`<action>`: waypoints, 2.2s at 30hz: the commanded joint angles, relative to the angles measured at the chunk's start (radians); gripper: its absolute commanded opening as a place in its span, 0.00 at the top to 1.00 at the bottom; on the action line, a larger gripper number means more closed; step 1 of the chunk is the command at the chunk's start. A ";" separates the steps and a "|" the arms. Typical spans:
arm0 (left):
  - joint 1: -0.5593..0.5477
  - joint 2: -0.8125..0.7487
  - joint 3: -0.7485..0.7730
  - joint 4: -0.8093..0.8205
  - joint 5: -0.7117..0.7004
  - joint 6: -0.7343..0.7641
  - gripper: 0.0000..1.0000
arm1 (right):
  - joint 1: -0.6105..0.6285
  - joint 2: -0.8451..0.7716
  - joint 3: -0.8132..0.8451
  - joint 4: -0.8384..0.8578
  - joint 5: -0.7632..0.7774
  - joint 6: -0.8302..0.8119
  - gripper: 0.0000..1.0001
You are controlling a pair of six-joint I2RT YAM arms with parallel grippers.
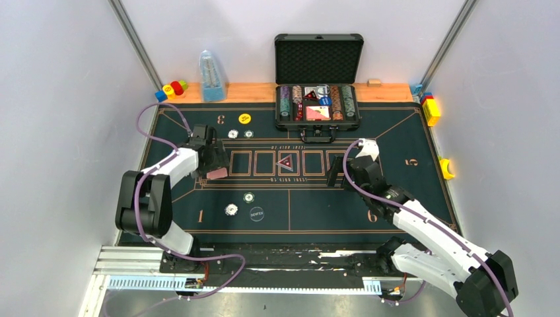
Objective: Distribute texas hold em gaming equipment
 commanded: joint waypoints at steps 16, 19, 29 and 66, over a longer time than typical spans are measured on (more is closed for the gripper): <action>0.012 0.194 0.145 -0.013 0.022 0.053 0.00 | -0.002 -0.018 -0.003 0.049 0.001 -0.015 0.01; -0.005 0.218 0.156 -0.034 0.021 0.061 0.04 | -0.002 -0.019 -0.003 0.049 0.001 -0.014 0.01; -0.028 0.280 0.185 -0.089 0.037 0.057 0.34 | -0.002 -0.028 -0.006 0.050 0.001 -0.011 0.01; -0.039 0.203 0.196 -0.048 0.032 0.030 0.56 | -0.002 -0.048 -0.014 0.054 0.024 -0.003 0.01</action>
